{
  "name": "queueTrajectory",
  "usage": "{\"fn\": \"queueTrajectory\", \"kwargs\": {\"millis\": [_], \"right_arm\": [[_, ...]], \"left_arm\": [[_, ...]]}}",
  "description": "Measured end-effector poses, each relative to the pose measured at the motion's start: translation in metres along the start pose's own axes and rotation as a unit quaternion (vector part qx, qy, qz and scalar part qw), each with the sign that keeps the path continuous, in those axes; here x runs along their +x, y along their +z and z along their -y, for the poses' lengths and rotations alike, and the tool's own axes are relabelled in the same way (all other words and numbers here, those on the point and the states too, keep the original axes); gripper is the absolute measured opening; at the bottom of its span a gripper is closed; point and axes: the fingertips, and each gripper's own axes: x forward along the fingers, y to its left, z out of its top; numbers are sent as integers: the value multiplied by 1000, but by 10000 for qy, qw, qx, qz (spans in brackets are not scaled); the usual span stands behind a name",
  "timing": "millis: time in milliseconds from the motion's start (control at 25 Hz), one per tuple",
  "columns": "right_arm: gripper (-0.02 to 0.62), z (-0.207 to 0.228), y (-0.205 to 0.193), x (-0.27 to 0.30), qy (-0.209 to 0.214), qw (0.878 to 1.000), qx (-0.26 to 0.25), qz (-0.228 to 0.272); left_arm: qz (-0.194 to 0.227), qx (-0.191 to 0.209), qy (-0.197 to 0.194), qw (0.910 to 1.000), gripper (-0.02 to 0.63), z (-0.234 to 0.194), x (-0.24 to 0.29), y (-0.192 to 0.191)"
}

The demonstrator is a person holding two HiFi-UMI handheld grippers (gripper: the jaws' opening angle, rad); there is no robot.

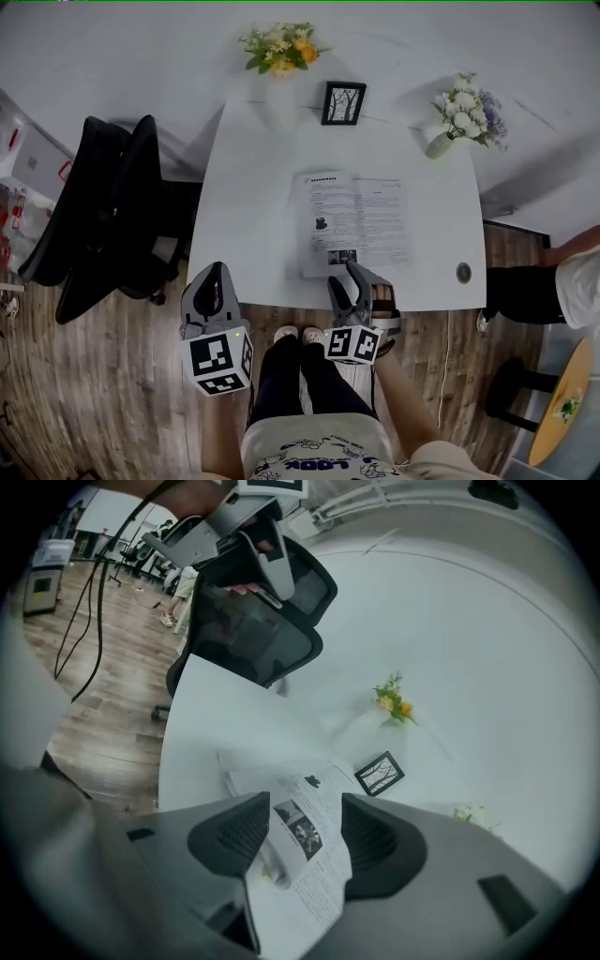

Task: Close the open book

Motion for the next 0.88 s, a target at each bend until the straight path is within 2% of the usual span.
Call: {"fn": "queueTrajectory", "kwargs": {"millis": [320,880], "right_arm": [[238,-33,-10,14,326,9968,-733,-19],[238,-55,-22,39,405,9851,-1660,-211]], "left_arm": [[-189,-13,112,9998,23,0,-4,-19],[-329,-71,332,9989,23,-9,-13,-35]]}}
